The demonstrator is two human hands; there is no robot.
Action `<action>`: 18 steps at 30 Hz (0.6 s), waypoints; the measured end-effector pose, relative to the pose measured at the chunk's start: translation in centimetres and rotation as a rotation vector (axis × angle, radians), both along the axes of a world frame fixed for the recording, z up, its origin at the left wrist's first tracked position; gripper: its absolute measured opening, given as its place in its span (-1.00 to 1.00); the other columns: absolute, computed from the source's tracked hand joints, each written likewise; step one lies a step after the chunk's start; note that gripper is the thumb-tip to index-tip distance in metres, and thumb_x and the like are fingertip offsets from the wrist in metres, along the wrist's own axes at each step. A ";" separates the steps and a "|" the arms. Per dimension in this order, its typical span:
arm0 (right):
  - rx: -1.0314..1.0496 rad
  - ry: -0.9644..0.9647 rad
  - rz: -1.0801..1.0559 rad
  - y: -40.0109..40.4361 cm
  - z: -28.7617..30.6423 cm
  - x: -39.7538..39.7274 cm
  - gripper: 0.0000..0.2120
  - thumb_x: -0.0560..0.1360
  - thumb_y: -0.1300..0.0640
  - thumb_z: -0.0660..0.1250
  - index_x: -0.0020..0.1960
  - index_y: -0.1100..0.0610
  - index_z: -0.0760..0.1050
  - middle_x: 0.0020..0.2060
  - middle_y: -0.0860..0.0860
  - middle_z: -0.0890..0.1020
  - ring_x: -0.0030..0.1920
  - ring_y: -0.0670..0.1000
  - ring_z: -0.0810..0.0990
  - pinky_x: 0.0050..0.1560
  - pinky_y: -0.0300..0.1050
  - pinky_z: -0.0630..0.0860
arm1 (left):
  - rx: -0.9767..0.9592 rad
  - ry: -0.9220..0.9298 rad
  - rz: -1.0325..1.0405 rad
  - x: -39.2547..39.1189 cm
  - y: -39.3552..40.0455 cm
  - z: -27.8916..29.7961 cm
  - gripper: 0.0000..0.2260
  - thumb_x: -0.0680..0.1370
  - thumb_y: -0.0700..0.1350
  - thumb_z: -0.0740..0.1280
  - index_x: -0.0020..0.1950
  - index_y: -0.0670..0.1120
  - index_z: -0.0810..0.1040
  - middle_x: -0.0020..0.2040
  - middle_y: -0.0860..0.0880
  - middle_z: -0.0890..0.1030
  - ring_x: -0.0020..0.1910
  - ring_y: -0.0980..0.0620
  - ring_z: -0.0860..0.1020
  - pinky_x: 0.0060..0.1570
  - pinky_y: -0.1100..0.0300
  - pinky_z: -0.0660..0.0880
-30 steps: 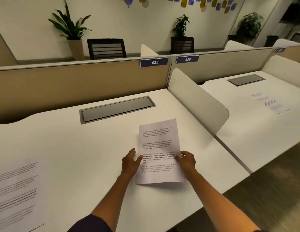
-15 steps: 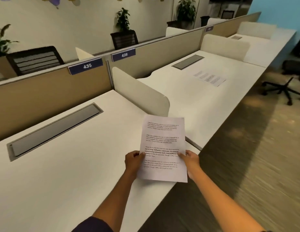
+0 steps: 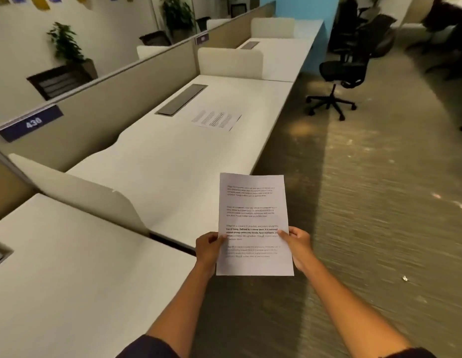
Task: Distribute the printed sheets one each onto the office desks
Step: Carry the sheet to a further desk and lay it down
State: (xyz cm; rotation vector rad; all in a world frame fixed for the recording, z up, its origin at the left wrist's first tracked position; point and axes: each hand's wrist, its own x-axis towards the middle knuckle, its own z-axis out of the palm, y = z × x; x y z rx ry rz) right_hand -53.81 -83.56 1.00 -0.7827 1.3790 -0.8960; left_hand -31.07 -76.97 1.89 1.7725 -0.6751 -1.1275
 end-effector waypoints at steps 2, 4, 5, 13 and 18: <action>-0.004 0.000 -0.055 -1.6 -0.1 -2.9 -0.94 0.51 0.29 0.38 -0.09 0.16 0.54 -0.07 0.17 0.68 -0.16 0.11 0.69 -0.17 -0.05 0.63 | 0.005 -0.014 -0.066 -2.6 -2.6 -0.1 -0.92 0.53 -0.09 0.41 -0.09 -0.08 0.63 -0.01 -0.05 0.68 -0.03 -0.13 0.64 0.08 -0.09 0.60; -0.005 0.020 -0.118 -3.1 -0.2 -5.8 -0.92 0.49 0.29 0.39 -0.11 0.14 0.54 -0.07 0.17 0.69 -0.13 0.14 0.69 -0.07 0.06 0.65 | 0.009 -0.020 -0.141 -5.1 -5.2 -0.5 -0.90 0.53 -0.07 0.40 -0.04 -0.09 0.63 0.02 -0.04 0.67 0.00 -0.11 0.63 0.11 -0.09 0.59; -0.003 0.035 -0.146 -3.9 -0.3 -7.1 -0.92 0.49 0.28 0.41 -0.11 0.14 0.55 -0.07 0.16 0.69 -0.11 0.15 0.69 -0.01 0.11 0.65 | 0.008 -0.021 -0.173 -6.3 -6.5 -0.7 -0.89 0.53 -0.07 0.40 -0.03 -0.09 0.63 0.01 -0.05 0.67 0.00 -0.10 0.62 0.12 -0.08 0.58; 0.005 0.100 -0.342 -11.5 -0.9 -14.9 -0.95 0.49 0.24 0.41 -0.09 0.14 0.56 -0.04 0.16 0.70 -0.06 0.14 0.70 0.05 0.10 0.64 | -0.017 0.002 -0.352 -13.4 -19.1 -2.0 -0.91 0.54 -0.11 0.40 -0.11 -0.11 0.65 -0.07 -0.04 0.69 -0.01 -0.09 0.64 0.09 -0.07 0.59; -0.003 0.150 -0.434 -20.2 -0.4 -18.1 -0.90 0.48 0.24 0.42 -0.01 0.17 0.56 -0.02 0.15 0.69 -0.02 0.14 0.68 0.08 0.08 0.62 | -0.048 0.033 -0.437 -16.0 -29.9 -2.5 -0.89 0.53 -0.12 0.41 -0.13 -0.15 0.66 -0.10 -0.07 0.71 -0.02 -0.13 0.65 0.11 -0.14 0.59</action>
